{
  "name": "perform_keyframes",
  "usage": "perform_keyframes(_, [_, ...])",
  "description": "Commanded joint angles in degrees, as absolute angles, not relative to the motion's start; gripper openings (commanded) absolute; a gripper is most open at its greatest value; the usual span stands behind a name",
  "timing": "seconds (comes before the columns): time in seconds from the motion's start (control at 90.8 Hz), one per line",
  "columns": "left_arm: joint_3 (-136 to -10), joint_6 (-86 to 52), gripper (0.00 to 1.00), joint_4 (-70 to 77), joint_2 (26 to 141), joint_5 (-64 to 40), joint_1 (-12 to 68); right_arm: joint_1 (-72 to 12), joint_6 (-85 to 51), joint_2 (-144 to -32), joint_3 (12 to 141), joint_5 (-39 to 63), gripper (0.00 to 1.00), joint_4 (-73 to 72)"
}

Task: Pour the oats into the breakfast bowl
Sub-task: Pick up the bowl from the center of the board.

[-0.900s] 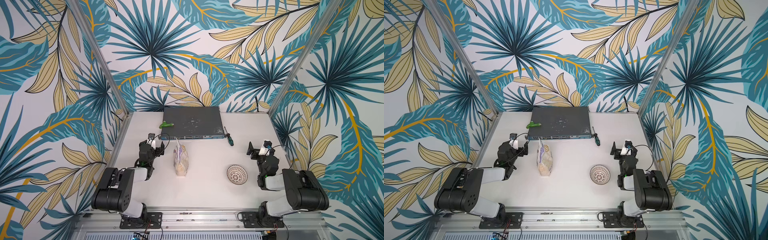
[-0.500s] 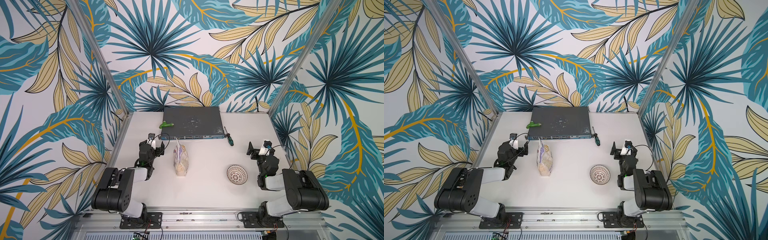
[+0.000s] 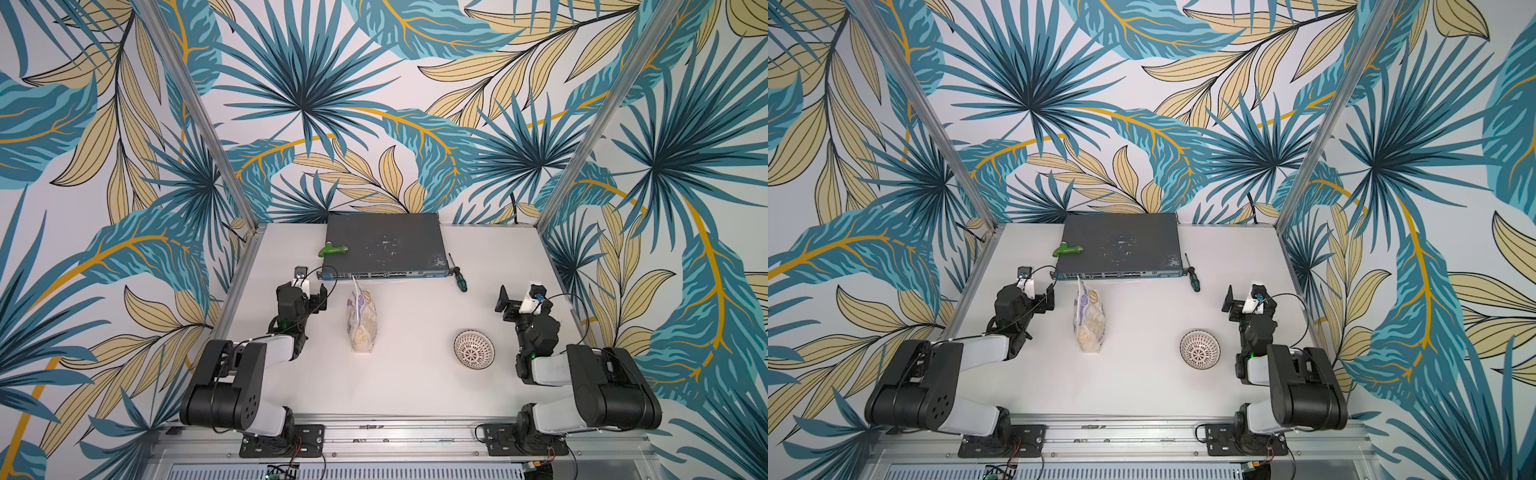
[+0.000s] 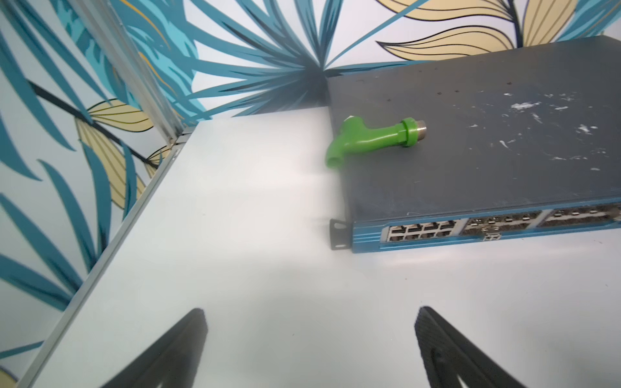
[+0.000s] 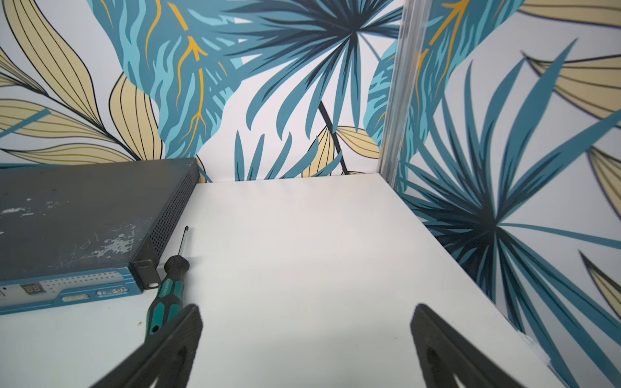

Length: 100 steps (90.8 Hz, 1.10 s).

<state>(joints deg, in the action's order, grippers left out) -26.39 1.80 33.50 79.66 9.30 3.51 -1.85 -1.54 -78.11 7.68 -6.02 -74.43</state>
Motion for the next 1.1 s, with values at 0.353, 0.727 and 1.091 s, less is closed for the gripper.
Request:
perform_keyframes(0.353, [-61.81,-29.97,1.0,-34.22,59.62,-2.25,2.16,-1.67,-29.04,-25.93,19.05,-6.23,0.99,1.17])
perform_keyframes(0.727, [-61.94,-20.15,1.0,-38.8,56.88,-9.33,2.07,-1.32,-29.79,-58.12,40.08,-8.85,1.0,19.46])
perform_keyframes(1.091, [-55.33,-24.66,1.0,-38.89,55.32,-5.41,2.08,-10.76,-25.41,-59.3,41.24,7.6,1.0,26.77])
